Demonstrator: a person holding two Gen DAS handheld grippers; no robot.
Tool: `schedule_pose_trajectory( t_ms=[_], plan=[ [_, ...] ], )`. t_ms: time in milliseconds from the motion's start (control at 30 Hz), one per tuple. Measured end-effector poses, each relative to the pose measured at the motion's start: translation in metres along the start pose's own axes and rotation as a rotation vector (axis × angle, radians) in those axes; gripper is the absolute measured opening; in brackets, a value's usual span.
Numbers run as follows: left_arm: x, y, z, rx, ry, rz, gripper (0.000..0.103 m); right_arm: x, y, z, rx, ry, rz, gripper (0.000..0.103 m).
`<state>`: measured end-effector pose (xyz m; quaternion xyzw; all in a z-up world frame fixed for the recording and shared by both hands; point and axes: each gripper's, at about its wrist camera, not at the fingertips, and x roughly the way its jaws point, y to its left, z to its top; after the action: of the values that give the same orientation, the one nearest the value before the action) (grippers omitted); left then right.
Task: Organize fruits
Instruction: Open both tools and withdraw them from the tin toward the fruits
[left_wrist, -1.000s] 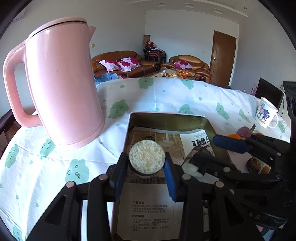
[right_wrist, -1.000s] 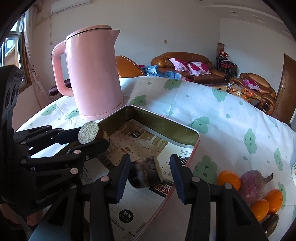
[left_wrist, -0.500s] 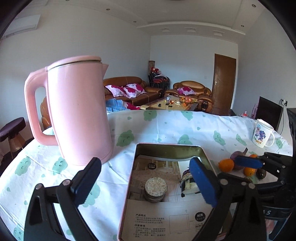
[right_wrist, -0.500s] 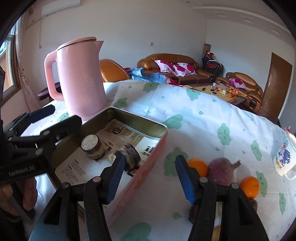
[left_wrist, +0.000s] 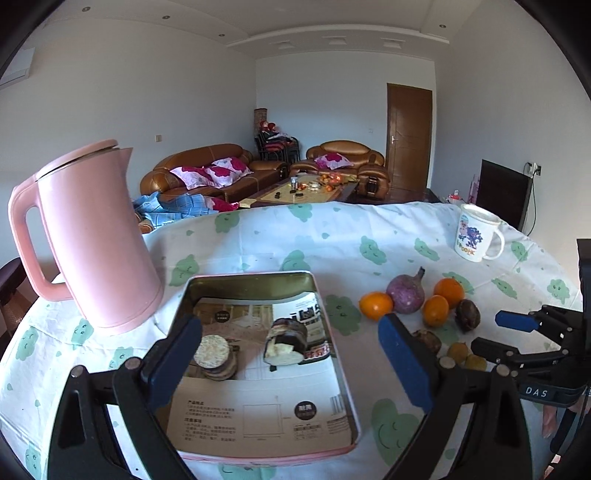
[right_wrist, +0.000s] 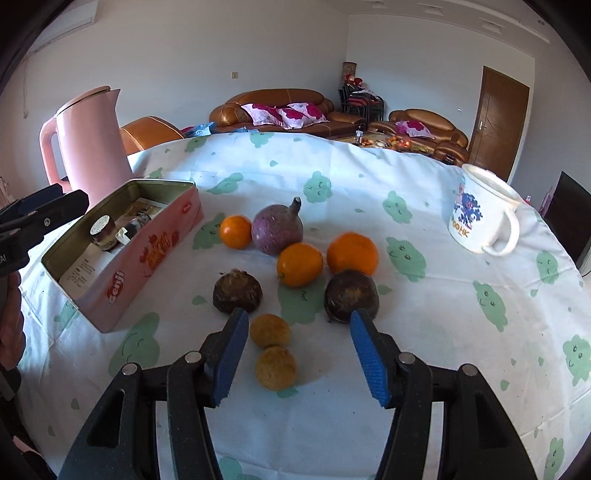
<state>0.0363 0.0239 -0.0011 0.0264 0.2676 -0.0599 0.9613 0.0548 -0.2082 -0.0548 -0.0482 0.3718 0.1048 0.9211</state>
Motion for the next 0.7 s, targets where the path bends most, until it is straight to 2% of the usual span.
schedule_pose_trajectory(
  t_ms=[233, 433, 700],
  plan=[
    [0.016, -0.036, -0.002, 0.043, 0.080, -0.039, 0.098, 0.006, -0.002, -0.010, 0.000, 0.035, 0.039, 0.059],
    [0.026, -0.057, -0.006, 0.073, 0.117, -0.061, 0.098, 0.014, -0.001, -0.014, 0.005, 0.066, 0.103, 0.058],
    [0.042, -0.076, -0.010, 0.098, 0.179, -0.092, 0.098, 0.024, -0.002, -0.015, 0.020, 0.115, 0.146, 0.040]
  ],
)
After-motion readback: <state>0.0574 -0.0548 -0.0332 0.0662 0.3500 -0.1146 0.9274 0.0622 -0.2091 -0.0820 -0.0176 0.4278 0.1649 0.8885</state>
